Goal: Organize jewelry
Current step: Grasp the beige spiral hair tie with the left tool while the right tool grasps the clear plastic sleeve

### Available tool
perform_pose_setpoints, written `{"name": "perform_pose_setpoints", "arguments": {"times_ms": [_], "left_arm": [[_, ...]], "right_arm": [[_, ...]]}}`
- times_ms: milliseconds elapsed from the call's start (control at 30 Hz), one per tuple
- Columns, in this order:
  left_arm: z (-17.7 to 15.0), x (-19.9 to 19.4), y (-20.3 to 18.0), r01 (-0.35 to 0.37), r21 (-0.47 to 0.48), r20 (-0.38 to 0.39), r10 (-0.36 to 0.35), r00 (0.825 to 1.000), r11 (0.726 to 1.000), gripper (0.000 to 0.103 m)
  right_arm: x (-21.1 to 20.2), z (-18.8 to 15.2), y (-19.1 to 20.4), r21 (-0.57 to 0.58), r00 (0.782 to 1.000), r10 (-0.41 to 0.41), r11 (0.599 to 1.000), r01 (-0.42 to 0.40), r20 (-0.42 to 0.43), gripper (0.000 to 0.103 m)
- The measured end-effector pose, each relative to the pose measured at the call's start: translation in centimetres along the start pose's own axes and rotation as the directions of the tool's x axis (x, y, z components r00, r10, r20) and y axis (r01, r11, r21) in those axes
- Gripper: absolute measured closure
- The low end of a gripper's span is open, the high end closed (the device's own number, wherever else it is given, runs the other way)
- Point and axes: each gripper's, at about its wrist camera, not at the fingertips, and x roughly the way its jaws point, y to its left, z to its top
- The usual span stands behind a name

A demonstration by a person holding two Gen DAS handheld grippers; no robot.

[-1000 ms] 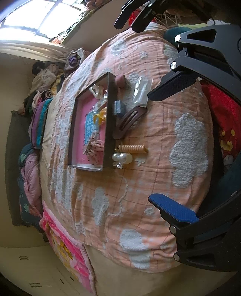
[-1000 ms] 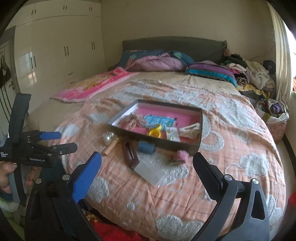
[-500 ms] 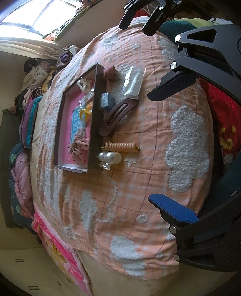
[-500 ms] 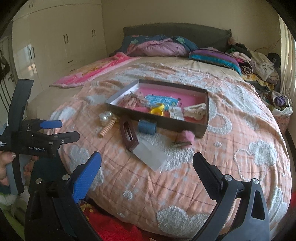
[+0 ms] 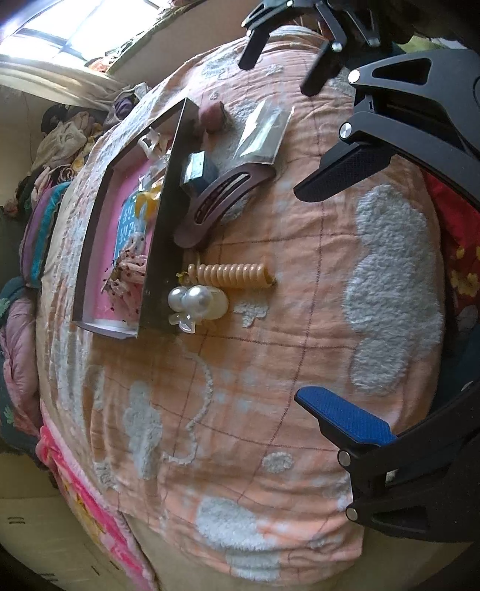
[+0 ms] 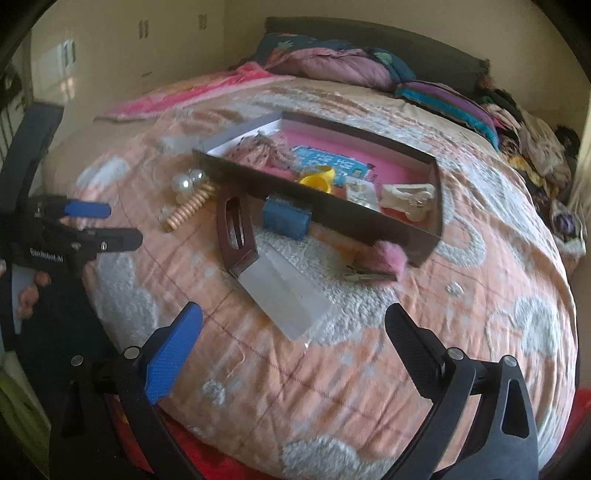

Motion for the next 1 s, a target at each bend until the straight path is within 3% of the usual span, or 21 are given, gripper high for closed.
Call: {"name": "perform_pose_setpoints", "arguments": {"times_ms": [200, 467, 600, 667, 733, 867, 1000], "left_arm": [[0.9, 1.4, 0.3, 0.024, -0.033, -0.021, -0.024, 0.999, 0.999, 0.012], [2.3, 3.4, 0.1, 0.054, -0.05, -0.039, -0.056, 0.998, 0.997, 0.035], [2.9, 4.3, -0.2, 0.057, -0.054, -0.046, -0.059, 0.997, 0.997, 0.037], [3.2, 4.6, -0.3, 0.058, -0.059, -0.046, -0.06, 0.997, 0.997, 0.04], [3.5, 4.8, -0.2, 0.055, -0.059, -0.045, -0.057, 0.997, 0.997, 0.044], [3.7, 4.8, -0.3, 0.048, -0.073, -0.044, -0.051, 0.998, 0.996, 0.059], [3.5, 4.9, -0.8, 0.035, -0.061, -0.046, -0.038, 0.998, 0.998, 0.066]], "right_arm": [[3.3, 0.6, 0.1, -0.094, 0.998, -0.02, 0.995, 0.013, -0.064, 0.005], [5.7, 1.1, 0.0, -0.136, 0.994, 0.006, 0.991, -0.021, -0.107, 0.005], [6.7, 1.2, -0.3, -0.128, 0.991, 0.045, 0.99, -0.061, -0.124, 0.007], [7.0, 1.2, -0.5, -0.108, 0.985, 0.097, 0.988, -0.113, -0.139, 0.021], [7.0, 1.2, -0.6, -0.096, 0.984, 0.116, 0.987, -0.13, -0.138, 0.025], [6.3, 1.0, -0.3, -0.101, 0.98, 0.147, 0.982, -0.161, -0.135, 0.05], [5.5, 0.3, -0.3, -0.09, 0.98, 0.15, 0.983, -0.163, -0.129, 0.057]]}}
